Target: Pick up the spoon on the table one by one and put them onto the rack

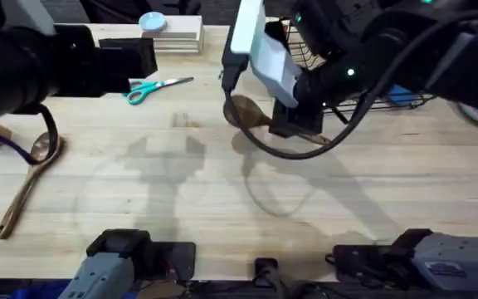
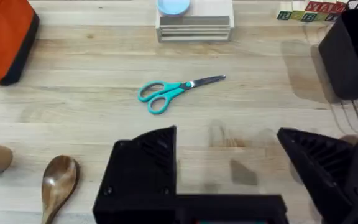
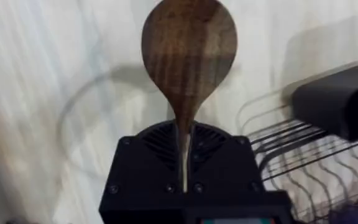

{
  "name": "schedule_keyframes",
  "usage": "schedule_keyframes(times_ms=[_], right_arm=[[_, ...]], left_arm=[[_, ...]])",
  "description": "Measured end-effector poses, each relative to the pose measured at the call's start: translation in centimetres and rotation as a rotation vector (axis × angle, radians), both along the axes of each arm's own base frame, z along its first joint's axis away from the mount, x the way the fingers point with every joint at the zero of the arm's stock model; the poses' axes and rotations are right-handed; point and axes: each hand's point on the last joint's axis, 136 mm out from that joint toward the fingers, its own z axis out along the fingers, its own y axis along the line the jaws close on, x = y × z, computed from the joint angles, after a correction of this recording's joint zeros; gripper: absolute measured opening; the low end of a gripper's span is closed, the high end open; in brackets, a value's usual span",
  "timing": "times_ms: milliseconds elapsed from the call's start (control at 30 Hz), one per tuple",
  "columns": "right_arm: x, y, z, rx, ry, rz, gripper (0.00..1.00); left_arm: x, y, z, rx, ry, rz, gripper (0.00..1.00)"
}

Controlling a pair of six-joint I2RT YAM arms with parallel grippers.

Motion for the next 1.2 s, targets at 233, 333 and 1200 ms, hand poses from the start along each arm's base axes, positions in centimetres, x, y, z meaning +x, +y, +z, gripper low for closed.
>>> schedule_keyframes(times_ms=[233,333,1200], right_arm=[[3.5,1.3,2.7,0.129,-0.126,-0.083,0.032],[5.6,1.5,4.2,0.192,-0.195,-0.129,0.032],[20.2,1.2,16.8,0.667,-0.789,-0.319,0.034]], left_arm=[[0.2,0.0,0.3,0.000,-0.016,0.000,0.993],[0.2,0.0,0.3,0.000,-0.016,0.000,0.993],[0.3,0.0,0.4,0.000,-0.021,0.000,0.993]])
